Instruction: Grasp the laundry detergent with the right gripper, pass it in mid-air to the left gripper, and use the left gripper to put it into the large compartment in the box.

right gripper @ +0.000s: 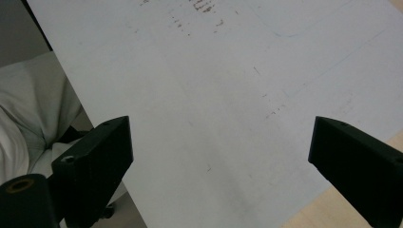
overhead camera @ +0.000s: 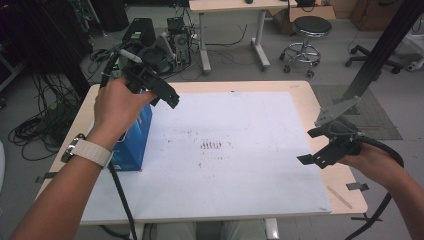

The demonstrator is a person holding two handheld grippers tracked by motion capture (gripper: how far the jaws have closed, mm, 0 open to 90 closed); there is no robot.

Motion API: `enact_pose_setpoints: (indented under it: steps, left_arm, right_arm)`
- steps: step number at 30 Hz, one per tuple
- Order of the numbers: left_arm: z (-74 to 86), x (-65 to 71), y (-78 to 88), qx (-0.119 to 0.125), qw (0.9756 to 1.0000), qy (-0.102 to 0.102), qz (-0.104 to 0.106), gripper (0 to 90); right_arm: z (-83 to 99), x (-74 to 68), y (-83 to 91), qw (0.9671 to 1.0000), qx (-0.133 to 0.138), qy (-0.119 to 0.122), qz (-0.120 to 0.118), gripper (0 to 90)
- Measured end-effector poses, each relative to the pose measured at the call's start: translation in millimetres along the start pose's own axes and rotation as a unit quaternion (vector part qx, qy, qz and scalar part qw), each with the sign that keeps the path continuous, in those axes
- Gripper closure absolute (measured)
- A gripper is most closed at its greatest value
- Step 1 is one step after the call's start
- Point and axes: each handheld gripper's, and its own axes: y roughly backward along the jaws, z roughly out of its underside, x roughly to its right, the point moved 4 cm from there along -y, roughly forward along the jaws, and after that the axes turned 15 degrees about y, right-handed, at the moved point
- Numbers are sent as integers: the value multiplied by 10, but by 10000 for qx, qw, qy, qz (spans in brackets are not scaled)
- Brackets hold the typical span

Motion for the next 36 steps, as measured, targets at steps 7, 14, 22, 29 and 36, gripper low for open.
enact_pose_setpoints:
  steps: [7, 14, 22, 29, 36]
  left_arm:
    - [-15, 229, -53, -7, 9995, -298, 121, 73]
    - [-19, 374, -183, -62, 9984, -508, 221, 70]
    - [-5, 533, -337, -171, 9951, -921, 330, 71]
    - [15, 614, -462, -289, 9912, -1244, 347, 70]
    - [28, 707, -502, -301, 9863, -1566, 411, 70]
  right_arm:
    - [-23, 3, -15, 10000, -41, 3, -20, 71]
    - [-30, 21, -39, 9999, -105, -8, -24, 67]
    - [-53, 44, -85, 9997, -247, -40, -62, 65]
    - [-86, 63, -121, 9994, -323, -15, -73, 65]
    - [-99, 107, -146, 9991, -411, -32, -69, 65]
